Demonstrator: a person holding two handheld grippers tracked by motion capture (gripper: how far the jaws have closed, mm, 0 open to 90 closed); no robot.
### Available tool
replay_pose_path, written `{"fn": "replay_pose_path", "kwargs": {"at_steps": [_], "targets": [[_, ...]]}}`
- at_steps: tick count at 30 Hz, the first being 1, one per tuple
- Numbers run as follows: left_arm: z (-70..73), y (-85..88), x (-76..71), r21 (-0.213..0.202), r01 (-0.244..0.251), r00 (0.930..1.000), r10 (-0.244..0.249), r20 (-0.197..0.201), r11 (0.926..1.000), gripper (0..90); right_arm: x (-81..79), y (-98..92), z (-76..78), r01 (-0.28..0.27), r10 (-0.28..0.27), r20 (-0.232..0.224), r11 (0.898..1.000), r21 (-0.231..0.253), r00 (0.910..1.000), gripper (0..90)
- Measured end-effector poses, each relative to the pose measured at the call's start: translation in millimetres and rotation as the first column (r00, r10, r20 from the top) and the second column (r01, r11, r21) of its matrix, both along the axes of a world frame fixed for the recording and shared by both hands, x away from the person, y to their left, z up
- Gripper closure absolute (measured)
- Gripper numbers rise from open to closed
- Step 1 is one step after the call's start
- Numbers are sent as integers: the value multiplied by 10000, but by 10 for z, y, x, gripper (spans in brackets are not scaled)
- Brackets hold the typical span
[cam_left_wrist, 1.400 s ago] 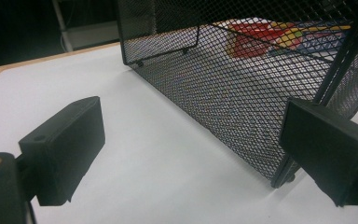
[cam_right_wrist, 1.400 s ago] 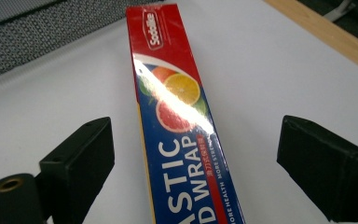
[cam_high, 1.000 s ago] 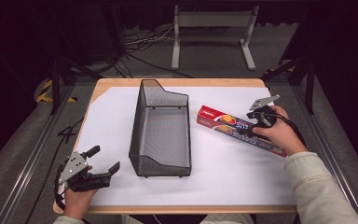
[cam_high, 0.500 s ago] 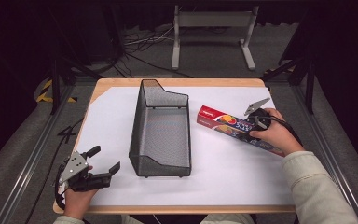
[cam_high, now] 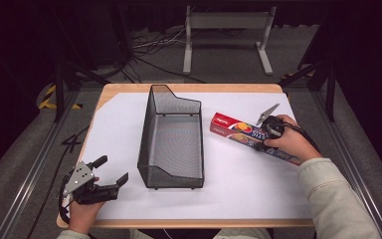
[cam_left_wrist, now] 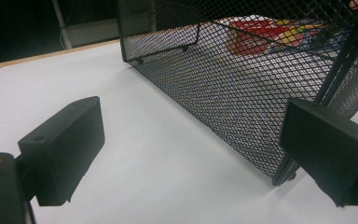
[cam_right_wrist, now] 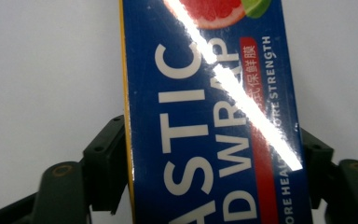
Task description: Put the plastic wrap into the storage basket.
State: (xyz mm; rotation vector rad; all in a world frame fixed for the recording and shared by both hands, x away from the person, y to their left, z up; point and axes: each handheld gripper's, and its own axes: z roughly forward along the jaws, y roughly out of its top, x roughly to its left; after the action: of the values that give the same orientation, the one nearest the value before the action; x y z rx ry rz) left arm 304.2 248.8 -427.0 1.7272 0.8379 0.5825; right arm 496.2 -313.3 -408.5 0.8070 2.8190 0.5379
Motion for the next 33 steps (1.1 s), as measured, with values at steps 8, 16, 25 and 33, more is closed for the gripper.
{"fn": "replay_pose_path", "kwargs": {"at_steps": [8,16,25,33], "targets": [[0,-6,-2,20,-28,10000,28,19,10000,77,32,4,14,-253,248,-204,9994,-222,9995,378],[2,2,-3,32,-76,10000,76,21,10000,77,20,15,47,-278,272,-533,9996,-102,9982,407],[7,2,-3,96,-50,10000,49,78,9999,77,-56,23,284,-49,62,-418,9995,312,9991,408],[9,-1,-8,42,-68,9999,68,83,10000,77,-164,88,619,574,-556,-328,9968,555,9979,408]]}}
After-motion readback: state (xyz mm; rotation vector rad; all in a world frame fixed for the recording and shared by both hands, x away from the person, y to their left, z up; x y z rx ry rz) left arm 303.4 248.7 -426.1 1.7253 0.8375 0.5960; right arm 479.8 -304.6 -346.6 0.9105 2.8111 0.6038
